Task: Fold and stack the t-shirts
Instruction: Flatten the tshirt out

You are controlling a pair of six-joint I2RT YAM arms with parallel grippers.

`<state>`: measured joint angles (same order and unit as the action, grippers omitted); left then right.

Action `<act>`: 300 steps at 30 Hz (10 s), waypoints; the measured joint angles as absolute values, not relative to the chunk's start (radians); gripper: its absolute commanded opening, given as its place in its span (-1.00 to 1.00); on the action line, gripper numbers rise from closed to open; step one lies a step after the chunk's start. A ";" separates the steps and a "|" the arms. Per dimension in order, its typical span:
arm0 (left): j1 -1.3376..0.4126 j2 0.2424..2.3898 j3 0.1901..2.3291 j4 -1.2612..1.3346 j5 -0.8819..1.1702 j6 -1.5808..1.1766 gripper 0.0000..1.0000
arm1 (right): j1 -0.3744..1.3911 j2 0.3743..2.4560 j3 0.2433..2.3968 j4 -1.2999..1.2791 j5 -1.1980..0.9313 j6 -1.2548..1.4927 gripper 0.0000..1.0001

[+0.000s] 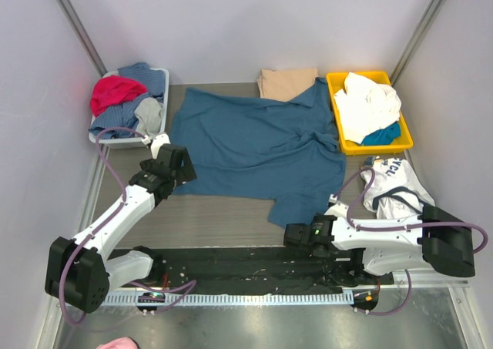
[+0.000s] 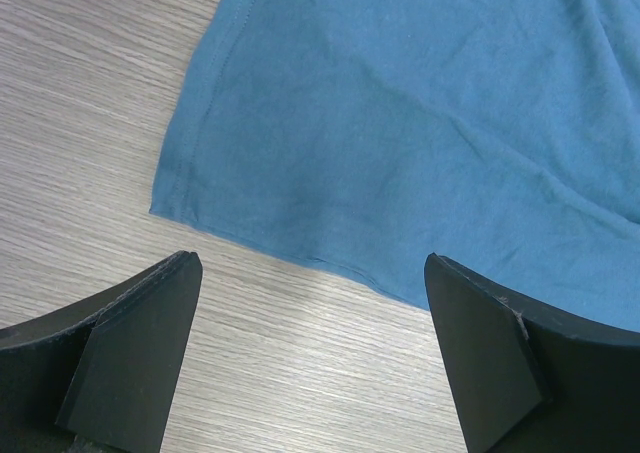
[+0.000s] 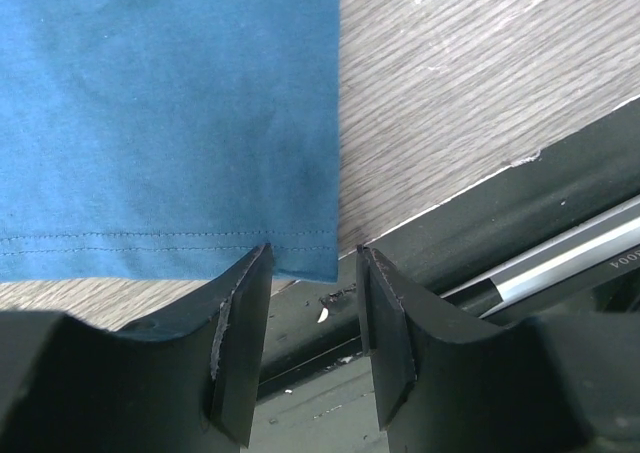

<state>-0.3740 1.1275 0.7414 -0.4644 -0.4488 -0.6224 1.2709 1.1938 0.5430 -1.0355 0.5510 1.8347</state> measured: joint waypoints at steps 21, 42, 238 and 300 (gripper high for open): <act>-0.374 1.117 0.741 -0.469 -0.461 -0.622 0.99 | 1.271 1.212 0.548 -0.992 0.567 1.808 -0.05; -0.374 1.117 0.741 -0.477 -0.480 -0.622 0.99 | 1.273 1.231 0.554 -0.947 0.596 1.781 -0.89; -0.011 0.880 0.574 -0.589 -0.218 -0.835 -1.00 | 1.276 0.932 1.336 -1.359 0.993 1.443 -0.98; -0.220 2.003 1.382 -0.326 -0.181 -0.683 -1.00 | 1.222 1.012 1.075 -1.279 0.985 1.337 -0.98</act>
<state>-0.2203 2.0026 1.3815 -0.3264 -0.1810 -0.6830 1.2221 1.0119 1.0748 -1.2793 0.9848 1.3373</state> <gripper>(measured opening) 0.017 0.039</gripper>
